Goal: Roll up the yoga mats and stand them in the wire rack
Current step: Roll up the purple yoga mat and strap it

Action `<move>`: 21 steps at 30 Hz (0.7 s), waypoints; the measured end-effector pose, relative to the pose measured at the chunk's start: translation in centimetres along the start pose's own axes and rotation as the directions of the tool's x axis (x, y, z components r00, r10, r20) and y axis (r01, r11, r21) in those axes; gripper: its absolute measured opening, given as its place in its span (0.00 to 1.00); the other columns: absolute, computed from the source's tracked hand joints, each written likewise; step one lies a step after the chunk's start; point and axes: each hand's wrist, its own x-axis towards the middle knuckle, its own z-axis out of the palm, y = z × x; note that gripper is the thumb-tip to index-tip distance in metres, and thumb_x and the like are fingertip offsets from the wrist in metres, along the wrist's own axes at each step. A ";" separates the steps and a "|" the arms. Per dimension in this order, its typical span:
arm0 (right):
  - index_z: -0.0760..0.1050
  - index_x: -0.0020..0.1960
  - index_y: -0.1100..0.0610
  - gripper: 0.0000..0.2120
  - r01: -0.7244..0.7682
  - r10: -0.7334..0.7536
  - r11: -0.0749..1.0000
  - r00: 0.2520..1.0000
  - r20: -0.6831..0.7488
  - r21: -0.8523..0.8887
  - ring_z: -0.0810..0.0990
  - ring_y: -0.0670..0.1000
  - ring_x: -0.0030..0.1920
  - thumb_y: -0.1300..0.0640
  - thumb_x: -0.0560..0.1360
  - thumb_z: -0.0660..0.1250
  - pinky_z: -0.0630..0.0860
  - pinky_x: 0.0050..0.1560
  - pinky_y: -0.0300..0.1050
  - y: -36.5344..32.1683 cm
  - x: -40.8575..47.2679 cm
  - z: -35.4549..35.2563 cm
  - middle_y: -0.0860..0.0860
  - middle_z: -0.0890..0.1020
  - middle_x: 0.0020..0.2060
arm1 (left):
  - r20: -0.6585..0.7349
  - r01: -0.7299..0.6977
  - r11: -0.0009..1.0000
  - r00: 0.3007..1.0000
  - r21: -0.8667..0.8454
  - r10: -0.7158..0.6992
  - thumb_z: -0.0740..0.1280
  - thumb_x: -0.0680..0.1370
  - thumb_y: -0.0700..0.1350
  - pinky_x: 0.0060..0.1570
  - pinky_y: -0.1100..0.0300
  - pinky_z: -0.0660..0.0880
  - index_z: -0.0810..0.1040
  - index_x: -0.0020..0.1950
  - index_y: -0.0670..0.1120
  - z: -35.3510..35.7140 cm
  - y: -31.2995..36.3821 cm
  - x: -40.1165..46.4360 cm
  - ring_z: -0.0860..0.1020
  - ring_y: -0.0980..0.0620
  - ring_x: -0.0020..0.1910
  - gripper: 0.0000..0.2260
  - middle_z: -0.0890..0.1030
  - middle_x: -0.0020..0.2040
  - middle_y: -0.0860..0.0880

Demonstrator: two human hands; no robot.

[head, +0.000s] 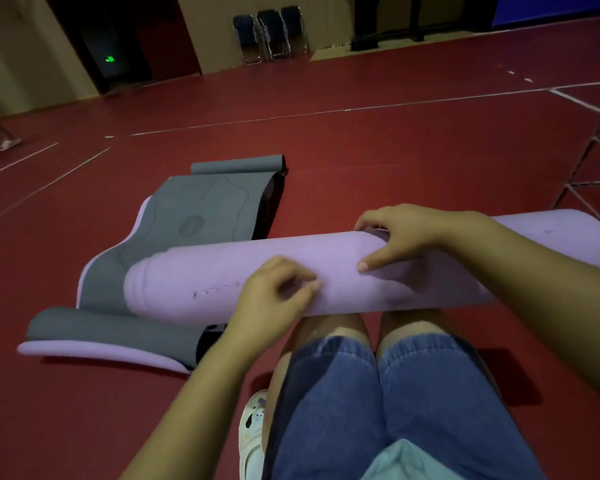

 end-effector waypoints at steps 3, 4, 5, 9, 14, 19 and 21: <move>0.70 0.60 0.40 0.33 -0.039 0.036 0.995 0.999 0.039 0.089 0.77 0.51 0.54 0.29 0.59 0.70 0.73 0.60 0.50 0.6 1.0 -0.2 0.46 0.78 0.56 | 0.041 0.511 0.673 0.811 -0.534 -0.583 0.67 0.73 0.40 0.33 0.65 0.68 0.78 0.34 0.44 1.3 -3.3 -4.7 0.72 0.55 0.30 0.07 0.77 0.29 0.52; 0.70 0.60 0.39 0.32 -0.041 0.036 0.992 0.998 0.048 0.116 0.77 0.51 0.54 0.29 0.59 0.70 0.73 0.61 0.50 0.8 1.2 -0.1 0.46 0.78 0.56 | 0.113 0.614 0.423 0.644 -0.666 -0.756 0.65 0.74 0.40 0.31 0.63 0.68 0.78 0.36 0.43 1.7 -5.4 -5.8 0.73 0.54 0.28 0.08 0.78 0.28 0.51; 0.70 0.60 0.38 0.31 -0.038 0.031 0.990 0.998 0.055 0.132 0.77 0.51 0.55 0.30 0.60 0.71 0.73 0.61 0.50 0.9 1.5 -0.1 0.46 0.78 0.56 | 0.237 0.612 0.120 0.470 -0.781 -0.850 0.61 0.77 0.42 0.30 0.64 0.71 0.77 0.39 0.42 2.1 -7.2 -6.4 0.76 0.53 0.28 0.09 0.80 0.29 0.49; 0.69 0.61 0.36 0.27 -0.020 0.009 0.984 0.998 0.058 0.179 0.77 0.49 0.55 0.35 0.64 0.72 0.72 0.62 0.48 1.0 1.7 0.0 0.46 0.78 0.56 | 0.431 0.153 -0.403 0.360 -0.902 -0.827 0.55 0.81 0.53 0.52 0.47 0.74 0.74 0.51 0.39 3.8 -11.5 -6.0 0.79 0.41 0.50 0.18 0.79 0.54 0.38; 0.70 0.60 0.36 0.26 0.007 -0.019 0.982 0.998 0.057 0.190 0.76 0.48 0.57 0.36 0.65 0.73 0.71 0.64 0.48 1.2 1.8 0.1 0.45 0.77 0.58 | 0.321 -0.042 -0.491 0.709 -0.870 -0.628 0.64 0.76 0.51 0.63 0.33 0.66 0.76 0.65 0.46 3.8 -10.0 -1.3 0.73 0.38 0.65 0.19 0.77 0.63 0.41; 0.68 0.56 0.32 0.32 0.018 -0.026 0.976 0.999 0.034 0.216 0.77 0.46 0.55 0.26 0.55 0.69 0.73 0.61 0.49 1.5 1.0 -0.4 0.45 0.78 0.55 | 0.220 -0.092 -0.472 0.795 -0.877 -0.565 0.81 0.56 0.42 0.58 0.32 0.69 0.77 0.65 0.45 2.5 -9.4 0.9 0.76 0.37 0.62 0.37 0.78 0.63 0.41; 0.69 0.55 0.30 0.31 0.021 -0.027 0.964 0.999 0.021 0.266 0.77 0.45 0.55 0.26 0.54 0.71 0.72 0.62 0.47 1.7 0.5 -0.6 0.42 0.78 0.55 | 0.187 -0.061 -0.405 0.819 -0.912 -0.543 0.80 0.57 0.45 0.54 0.35 0.74 0.81 0.58 0.45 2.1 -9.6 1.1 0.79 0.38 0.57 0.29 0.81 0.59 0.42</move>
